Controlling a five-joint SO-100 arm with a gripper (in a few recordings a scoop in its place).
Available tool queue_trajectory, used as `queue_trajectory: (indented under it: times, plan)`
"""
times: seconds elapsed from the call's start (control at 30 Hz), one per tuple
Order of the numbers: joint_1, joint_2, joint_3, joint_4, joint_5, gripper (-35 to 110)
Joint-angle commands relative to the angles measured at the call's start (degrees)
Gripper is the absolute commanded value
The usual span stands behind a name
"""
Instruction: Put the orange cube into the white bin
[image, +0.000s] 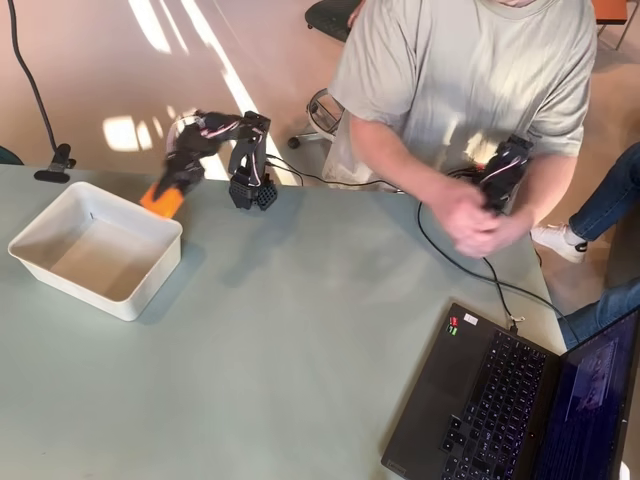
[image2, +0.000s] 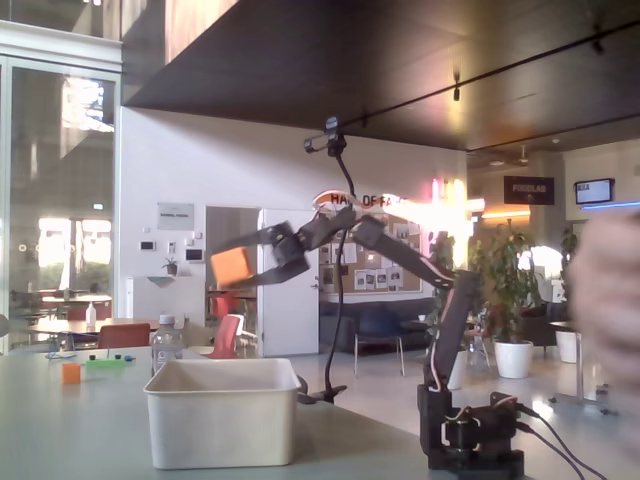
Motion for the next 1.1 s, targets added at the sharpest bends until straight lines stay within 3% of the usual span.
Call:
queue_trajectory:
  times: [0.0, 0.13, 0.5, 0.87, 1.07]
  plan:
    - [5.3, -6.9, -1.8, -4.6, -0.4, 25]
    - [7.4, -15.8, -1.8, -9.7, -0.3, 25]
    - [9.0, -23.6, -1.0, -9.7, 1.8, 25]
    - [11.5, -24.7, -0.4, -5.2, 38.0, 25]
    - [12.3, -24.6, -0.5, -3.0, 46.1, 25]
